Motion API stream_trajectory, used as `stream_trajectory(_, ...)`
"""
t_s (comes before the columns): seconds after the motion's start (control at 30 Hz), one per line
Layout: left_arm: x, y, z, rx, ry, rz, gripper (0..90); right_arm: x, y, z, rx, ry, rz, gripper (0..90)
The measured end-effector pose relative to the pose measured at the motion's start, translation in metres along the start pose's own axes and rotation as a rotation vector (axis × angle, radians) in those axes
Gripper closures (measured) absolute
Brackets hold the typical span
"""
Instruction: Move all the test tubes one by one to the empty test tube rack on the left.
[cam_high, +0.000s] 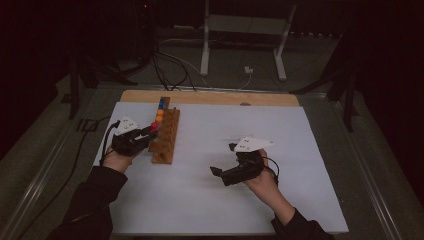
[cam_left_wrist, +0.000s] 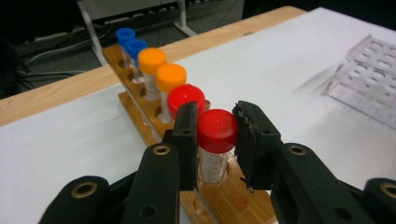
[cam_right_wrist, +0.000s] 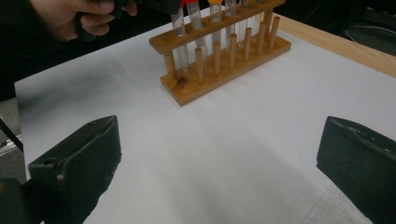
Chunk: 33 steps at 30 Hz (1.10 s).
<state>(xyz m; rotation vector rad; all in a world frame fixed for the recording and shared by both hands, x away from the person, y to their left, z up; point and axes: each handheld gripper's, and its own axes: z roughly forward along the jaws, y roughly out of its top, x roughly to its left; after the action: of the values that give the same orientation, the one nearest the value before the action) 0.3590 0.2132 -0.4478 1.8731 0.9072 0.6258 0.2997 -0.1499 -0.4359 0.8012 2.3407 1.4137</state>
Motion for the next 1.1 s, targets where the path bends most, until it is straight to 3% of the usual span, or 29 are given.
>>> stream_trajectory(0.23,0.000,0.000,-0.002,0.010,-0.012,0.007,70.2,-0.001,0.001,-0.002,-0.005,0.003,0.000,0.0)
stream_trajectory(0.43,-0.007,0.005,-0.016,-0.031,-0.026,0.002,37.8,-0.002,0.000,-0.004,-0.012,0.003,0.001,0.0)
stream_trajectory(0.57,-0.017,0.004,-0.026,-0.038,-0.090,0.006,19.1,-0.003,-0.001,-0.006,-0.014,-0.003,-0.004,0.0)
stream_trajectory(0.63,-0.023,0.001,-0.031,-0.040,-0.111,0.010,15.1,-0.003,-0.001,-0.006,-0.013,-0.008,-0.004,0.0)
stream_trajectory(0.77,-0.033,-0.007,-0.038,-0.040,-0.220,0.021,2.0,-0.003,-0.001,-0.006,-0.020,-0.018,-0.012,0.0)
stream_trajectory(0.87,-0.041,-0.014,-0.039,-0.028,-0.253,0.012,1.7,-0.002,-0.002,-0.007,-0.024,-0.026,-0.022,0.0)
stream_trajectory(1.1,-0.062,-0.033,-0.038,0.011,-0.284,0.070,1.0,-0.004,-0.012,-0.012,-0.023,-0.040,-0.023,0.0)
